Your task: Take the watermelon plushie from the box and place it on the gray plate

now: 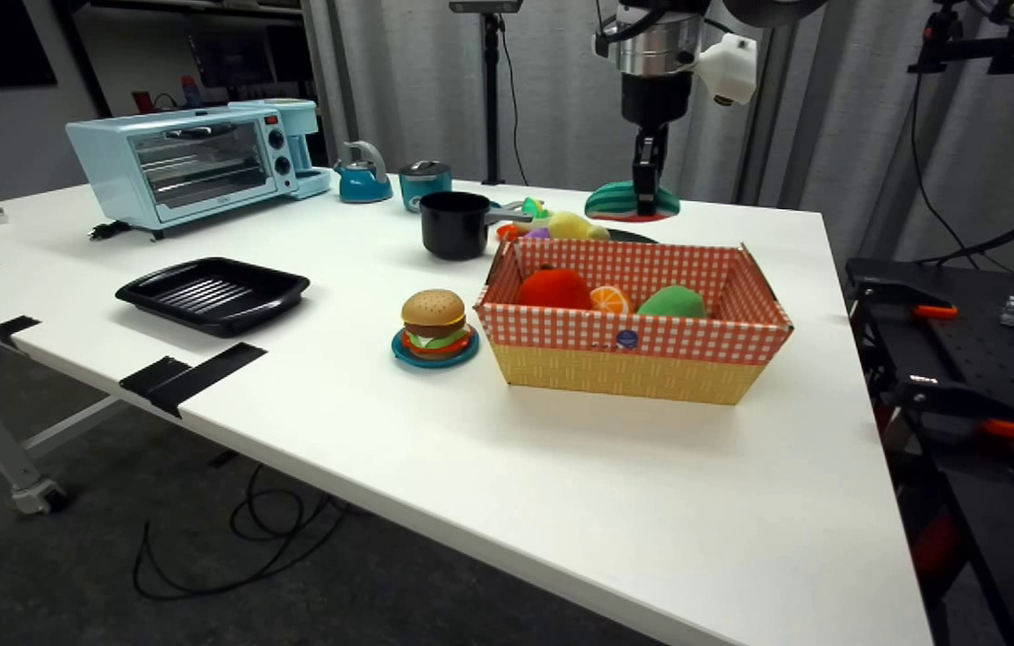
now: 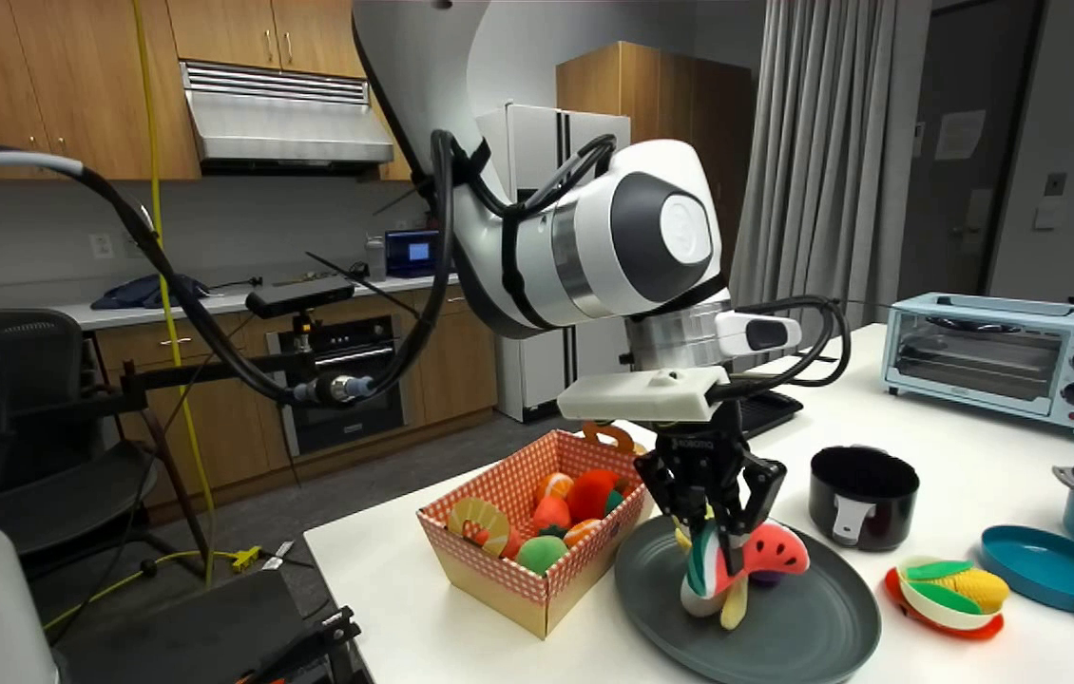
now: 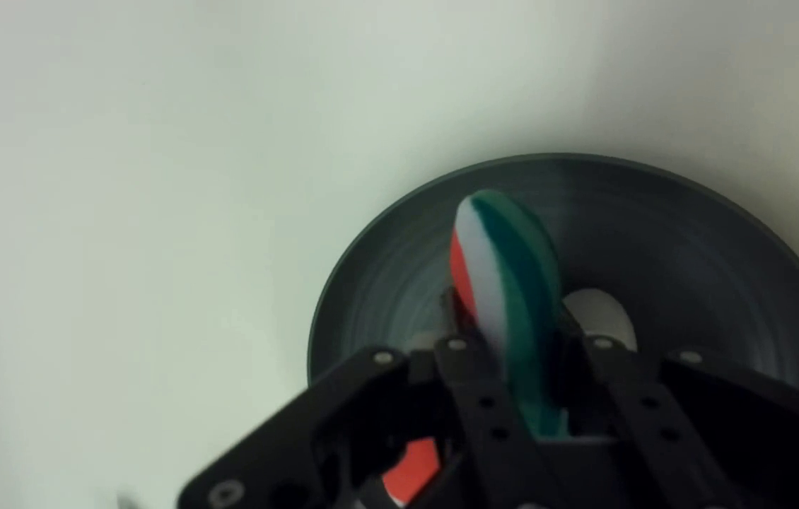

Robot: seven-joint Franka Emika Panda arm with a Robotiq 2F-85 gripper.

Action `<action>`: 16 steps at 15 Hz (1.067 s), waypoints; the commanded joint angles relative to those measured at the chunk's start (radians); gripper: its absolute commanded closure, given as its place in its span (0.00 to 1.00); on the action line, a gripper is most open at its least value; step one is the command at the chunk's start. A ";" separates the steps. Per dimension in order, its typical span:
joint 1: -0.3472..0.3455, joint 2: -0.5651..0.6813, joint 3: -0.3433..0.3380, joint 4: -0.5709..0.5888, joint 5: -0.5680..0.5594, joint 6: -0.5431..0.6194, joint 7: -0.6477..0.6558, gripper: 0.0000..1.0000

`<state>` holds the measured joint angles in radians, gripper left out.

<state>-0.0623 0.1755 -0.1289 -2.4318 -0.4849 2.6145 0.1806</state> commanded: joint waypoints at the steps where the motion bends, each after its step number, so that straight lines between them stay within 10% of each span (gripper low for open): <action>1: 0.023 0.025 -0.015 0.026 -0.022 0.023 0.030 0.42; 7: 0.044 0.017 -0.014 0.028 -0.026 0.016 0.037 0.00; 16: 0.067 -0.037 -0.007 0.008 -0.030 -0.002 0.054 0.00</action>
<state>-0.0135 0.1790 -0.1287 -2.4082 -0.4849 2.6146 0.1937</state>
